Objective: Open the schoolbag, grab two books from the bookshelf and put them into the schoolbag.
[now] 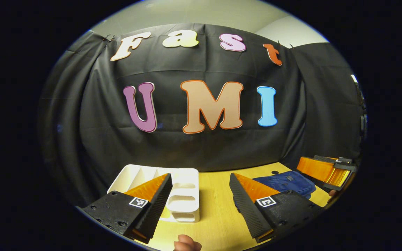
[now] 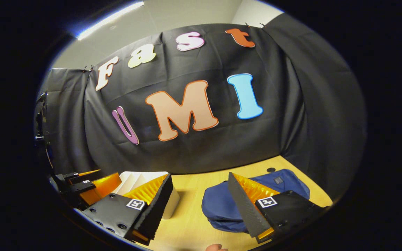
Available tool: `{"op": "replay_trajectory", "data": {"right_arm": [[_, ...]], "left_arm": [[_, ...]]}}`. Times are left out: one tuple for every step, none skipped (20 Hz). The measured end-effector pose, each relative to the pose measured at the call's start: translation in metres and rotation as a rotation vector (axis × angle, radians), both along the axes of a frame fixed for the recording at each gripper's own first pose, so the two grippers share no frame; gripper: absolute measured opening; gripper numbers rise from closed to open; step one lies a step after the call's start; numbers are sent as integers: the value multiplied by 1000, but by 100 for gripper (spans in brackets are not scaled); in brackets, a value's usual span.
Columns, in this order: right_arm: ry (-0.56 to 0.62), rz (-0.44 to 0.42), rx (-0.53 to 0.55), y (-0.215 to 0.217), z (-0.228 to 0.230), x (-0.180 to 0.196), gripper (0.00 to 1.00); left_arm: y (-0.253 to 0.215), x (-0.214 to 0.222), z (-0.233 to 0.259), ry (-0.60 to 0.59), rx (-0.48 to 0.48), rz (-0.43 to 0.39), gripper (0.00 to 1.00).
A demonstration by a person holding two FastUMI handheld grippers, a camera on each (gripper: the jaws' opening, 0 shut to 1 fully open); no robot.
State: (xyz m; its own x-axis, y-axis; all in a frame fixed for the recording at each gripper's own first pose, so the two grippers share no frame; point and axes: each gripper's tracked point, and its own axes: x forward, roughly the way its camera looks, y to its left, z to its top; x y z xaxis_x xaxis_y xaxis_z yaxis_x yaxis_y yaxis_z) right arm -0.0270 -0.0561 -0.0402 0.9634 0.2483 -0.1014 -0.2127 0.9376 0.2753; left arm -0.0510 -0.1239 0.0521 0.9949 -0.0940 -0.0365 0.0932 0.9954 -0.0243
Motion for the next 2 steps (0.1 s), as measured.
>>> {"op": "replay_trajectory", "data": {"right_arm": [[-10,-3,-8,1,3,-3,100],[-18,-6,-13,1,6,-5,100]], "left_arm": [[2,-3,0,0,-3,10,96],[3,-5,-1,3,-3,5,96]]}}
